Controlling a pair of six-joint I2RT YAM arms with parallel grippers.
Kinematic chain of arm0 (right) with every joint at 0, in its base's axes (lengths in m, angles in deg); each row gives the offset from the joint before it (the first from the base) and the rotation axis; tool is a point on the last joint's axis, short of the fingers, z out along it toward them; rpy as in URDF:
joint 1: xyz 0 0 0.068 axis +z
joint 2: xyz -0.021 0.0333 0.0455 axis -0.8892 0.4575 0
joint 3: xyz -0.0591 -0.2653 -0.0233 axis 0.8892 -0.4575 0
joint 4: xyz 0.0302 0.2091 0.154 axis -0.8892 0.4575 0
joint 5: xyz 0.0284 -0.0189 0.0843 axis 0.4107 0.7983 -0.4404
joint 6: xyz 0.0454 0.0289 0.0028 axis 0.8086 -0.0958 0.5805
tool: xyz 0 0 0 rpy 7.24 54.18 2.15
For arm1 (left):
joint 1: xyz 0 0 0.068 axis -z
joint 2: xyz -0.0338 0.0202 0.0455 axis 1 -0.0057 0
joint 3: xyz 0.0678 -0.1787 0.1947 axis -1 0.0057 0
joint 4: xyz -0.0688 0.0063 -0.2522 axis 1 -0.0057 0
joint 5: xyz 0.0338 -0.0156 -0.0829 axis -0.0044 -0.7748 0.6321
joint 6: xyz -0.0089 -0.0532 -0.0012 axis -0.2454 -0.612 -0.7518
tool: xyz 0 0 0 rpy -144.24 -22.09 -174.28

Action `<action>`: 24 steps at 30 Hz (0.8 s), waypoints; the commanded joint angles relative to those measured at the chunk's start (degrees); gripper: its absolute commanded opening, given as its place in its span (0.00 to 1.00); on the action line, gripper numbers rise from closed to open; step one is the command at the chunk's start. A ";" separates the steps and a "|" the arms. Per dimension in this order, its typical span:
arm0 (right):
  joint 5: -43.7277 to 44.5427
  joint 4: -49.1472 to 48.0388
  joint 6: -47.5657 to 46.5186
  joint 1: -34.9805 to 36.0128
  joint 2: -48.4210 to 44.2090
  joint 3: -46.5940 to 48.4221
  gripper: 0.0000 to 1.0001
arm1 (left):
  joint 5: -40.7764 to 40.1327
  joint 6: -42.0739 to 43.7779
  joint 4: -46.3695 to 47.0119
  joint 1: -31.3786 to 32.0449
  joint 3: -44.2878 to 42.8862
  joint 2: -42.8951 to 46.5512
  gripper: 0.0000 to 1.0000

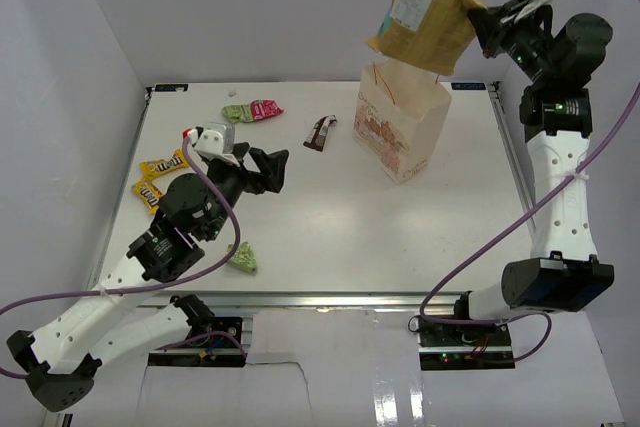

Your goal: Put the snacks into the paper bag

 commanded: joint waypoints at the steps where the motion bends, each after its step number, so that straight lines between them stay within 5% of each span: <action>1: -0.62 -6.99 -1.48 -0.75 -6.29 -9.39 0.08 | 0.65 -2.05 -0.38 -0.20 1.32 -0.38 0.98; 7: -0.53 -8.67 -1.75 -3.21 -8.59 -18.04 0.08 | 1.62 -3.19 0.33 -0.11 3.00 -1.26 0.98; 24: 6.50 -7.09 0.98 -2.34 -9.65 -23.13 0.08 | -0.84 -10.22 -0.64 -0.11 7.12 -2.75 0.98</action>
